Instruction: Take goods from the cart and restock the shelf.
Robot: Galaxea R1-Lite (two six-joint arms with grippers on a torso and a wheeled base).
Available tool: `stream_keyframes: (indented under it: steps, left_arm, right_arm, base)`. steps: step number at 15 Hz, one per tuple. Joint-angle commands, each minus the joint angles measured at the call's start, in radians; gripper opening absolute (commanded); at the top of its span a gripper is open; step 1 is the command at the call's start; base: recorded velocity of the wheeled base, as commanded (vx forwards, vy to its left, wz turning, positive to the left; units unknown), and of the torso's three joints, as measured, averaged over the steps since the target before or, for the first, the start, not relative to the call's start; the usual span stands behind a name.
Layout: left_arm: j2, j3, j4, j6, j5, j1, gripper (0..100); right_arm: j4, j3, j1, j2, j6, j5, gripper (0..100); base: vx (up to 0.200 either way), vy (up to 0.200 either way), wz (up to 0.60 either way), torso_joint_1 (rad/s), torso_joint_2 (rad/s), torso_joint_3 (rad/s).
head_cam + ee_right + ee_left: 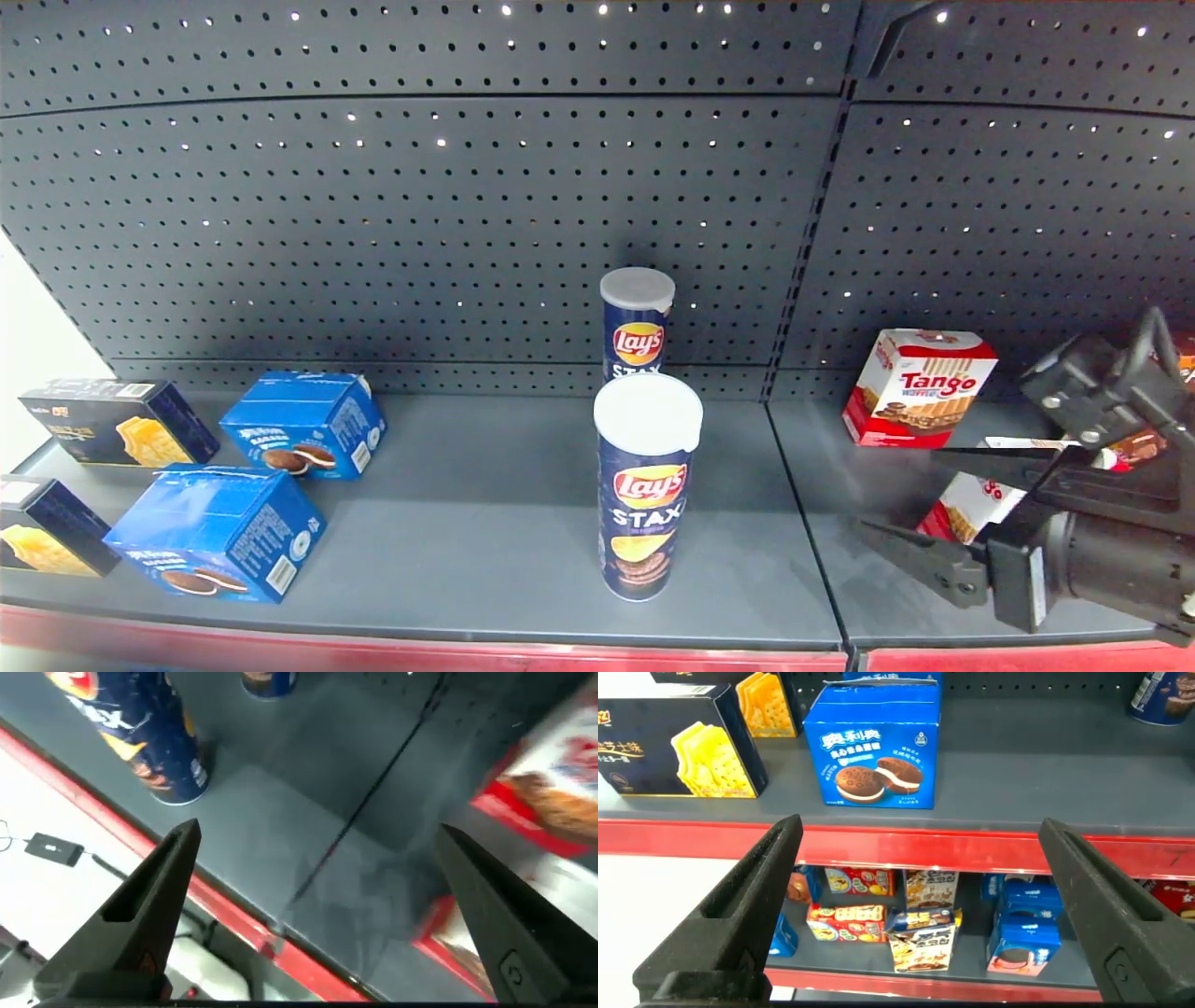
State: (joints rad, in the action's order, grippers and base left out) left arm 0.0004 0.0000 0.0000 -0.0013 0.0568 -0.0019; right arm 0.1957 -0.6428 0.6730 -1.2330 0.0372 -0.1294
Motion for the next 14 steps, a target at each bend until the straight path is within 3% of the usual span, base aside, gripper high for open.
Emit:
stream_keyframes:
  steps: [1,8,14]
  left_arm:
    - [0.000,0.000,0.000,0.000,0.001,0.000,100]
    - [0.000,0.000,0.000,0.000,0.000,0.000,100]
    - [0.000,0.000,0.000,0.000,0.000,0.000,100]
  right_arm:
    - [0.024,-0.023,0.017,-0.129,-0.019,-0.027,100]
    - [0.145,-0.046,0.054,-0.321,-0.065,-0.053,100]
    - [0.180,-0.181,0.048,-0.470,-0.109,-0.070,100]
  base:
    - [0.000,0.000,0.00,0.000,0.00,0.000]
    - [0.000,0.000,0.00,0.000,0.00,0.000]
    - [0.000,0.000,0.00,0.000,0.00,0.000]
